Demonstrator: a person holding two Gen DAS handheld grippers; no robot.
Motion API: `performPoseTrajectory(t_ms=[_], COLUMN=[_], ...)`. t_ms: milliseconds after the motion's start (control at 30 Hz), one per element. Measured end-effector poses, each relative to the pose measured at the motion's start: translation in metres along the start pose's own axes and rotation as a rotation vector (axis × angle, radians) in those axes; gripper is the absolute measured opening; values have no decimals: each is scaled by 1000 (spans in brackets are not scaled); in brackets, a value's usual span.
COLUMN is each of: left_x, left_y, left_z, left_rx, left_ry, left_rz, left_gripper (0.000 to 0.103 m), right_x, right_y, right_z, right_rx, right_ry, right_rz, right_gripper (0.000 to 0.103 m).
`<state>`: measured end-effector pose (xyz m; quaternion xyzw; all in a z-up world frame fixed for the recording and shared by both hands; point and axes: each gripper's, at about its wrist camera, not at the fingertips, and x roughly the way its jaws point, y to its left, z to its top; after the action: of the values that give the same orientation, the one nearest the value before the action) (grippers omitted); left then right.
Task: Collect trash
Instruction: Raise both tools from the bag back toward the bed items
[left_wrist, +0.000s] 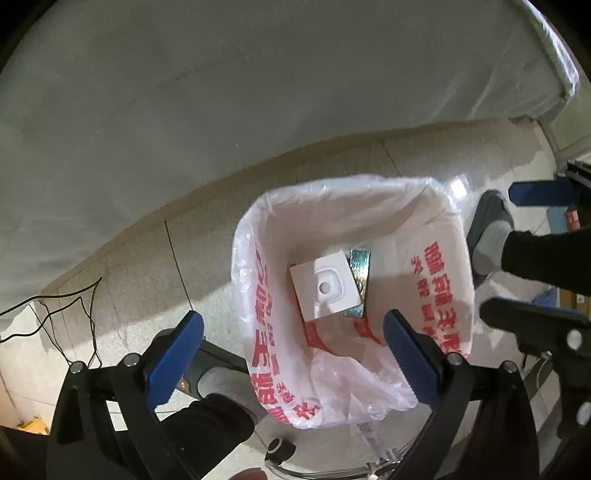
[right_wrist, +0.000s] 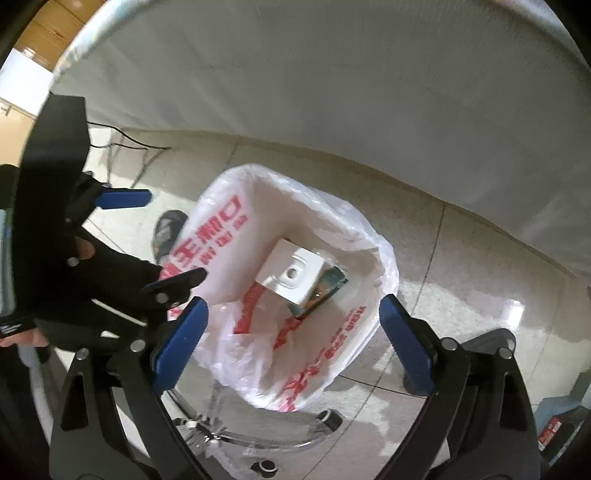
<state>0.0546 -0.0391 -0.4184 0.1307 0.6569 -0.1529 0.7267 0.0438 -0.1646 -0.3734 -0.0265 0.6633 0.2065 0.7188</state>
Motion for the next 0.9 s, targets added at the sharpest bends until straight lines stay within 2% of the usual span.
performPoseTrajectory(t_ms=[267,433,667,733,800,900], left_x=[-29,-50,-98,-114,-132,-158], left_y=[-2,-7,-9,-10,-7,-3], left_z=[1,2,6,6,7,10], left_rx=[8,11,-12,-19,-47,-89], left_ry=[-64,-115,-237,-279,-313,-362], left_rz=[1,-10,6,38,23,10], left_gripper=[95,95,95,95,95,95], right_x=[-31,-61,-116,-134,-148,-175], right_y=[5,7,12,14,15,19], right_z=[0,-4,-11,-13,-16,-16], right_rx=[10,15,8,13,17,21], right_ry=[-57,-122,-257,-294,-319,-356], right_rz=[4,-3,-30,-39,-48,-52], right_gripper=[91,91,91,92,96,96])
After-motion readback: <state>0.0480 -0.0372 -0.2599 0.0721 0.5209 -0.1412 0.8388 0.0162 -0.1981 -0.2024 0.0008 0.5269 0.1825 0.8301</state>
